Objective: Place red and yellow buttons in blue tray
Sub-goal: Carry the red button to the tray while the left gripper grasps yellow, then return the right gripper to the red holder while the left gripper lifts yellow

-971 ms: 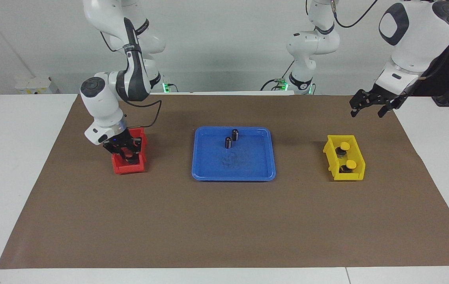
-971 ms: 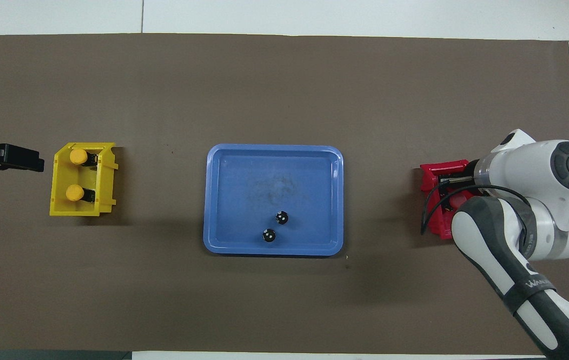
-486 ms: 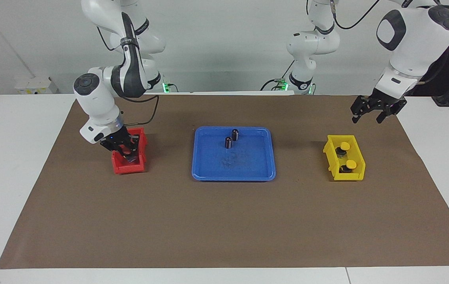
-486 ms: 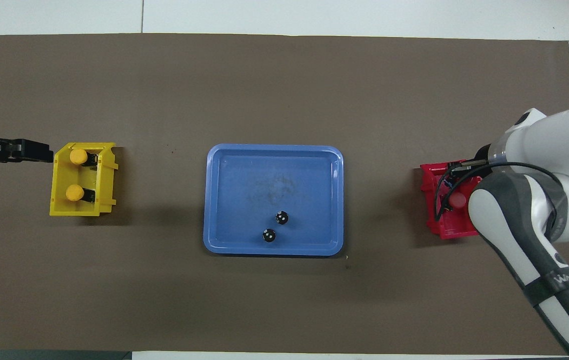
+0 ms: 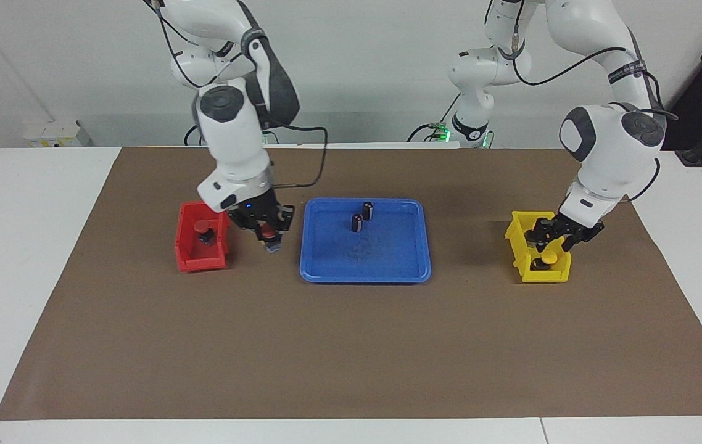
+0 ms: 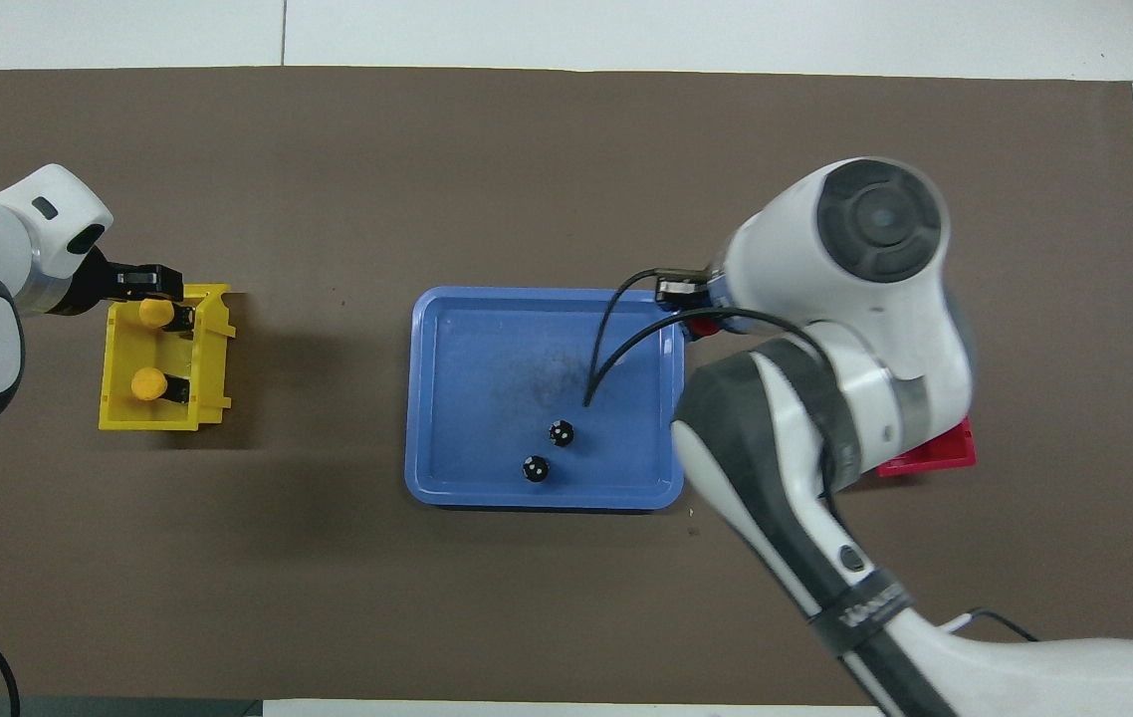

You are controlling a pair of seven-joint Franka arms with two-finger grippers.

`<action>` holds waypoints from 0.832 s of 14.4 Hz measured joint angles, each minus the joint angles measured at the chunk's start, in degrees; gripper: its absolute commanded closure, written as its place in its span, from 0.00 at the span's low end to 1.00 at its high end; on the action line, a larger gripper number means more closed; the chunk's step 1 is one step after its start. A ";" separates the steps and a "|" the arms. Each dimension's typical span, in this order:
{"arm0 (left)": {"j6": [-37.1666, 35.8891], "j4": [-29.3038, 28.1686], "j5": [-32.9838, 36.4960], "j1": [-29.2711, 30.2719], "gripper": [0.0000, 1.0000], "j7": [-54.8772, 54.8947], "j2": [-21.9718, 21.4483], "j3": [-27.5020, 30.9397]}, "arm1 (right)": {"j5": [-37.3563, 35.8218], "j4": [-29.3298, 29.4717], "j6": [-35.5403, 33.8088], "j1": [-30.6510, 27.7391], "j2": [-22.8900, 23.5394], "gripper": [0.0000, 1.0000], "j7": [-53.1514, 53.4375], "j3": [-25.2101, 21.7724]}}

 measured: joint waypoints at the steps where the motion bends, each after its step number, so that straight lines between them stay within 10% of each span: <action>1: 0.76 -0.68 0.00 0.01 0.36 0.00 0.14 0.02 | -0.10 0.04 1.95 2.84 1.44 0.80 3.78 0.04; 8: 1.68 -1.34 0.00 0.47 0.36 0.00 0.76 0.15 | -0.88 0.41 8.86 8.91 9.09 0.72 10.92 -0.20; 11: 1.91 -1.35 0.00 0.93 0.36 0.00 0.88 0.16 | -0.90 0.40 9.53 9.98 10.09 0.51 12.02 -0.23; 12: 1.97 -1.43 0.00 1.08 0.36 0.00 0.92 0.17 | -0.91 0.40 9.57 10.06 10.21 0.31 12.08 -0.25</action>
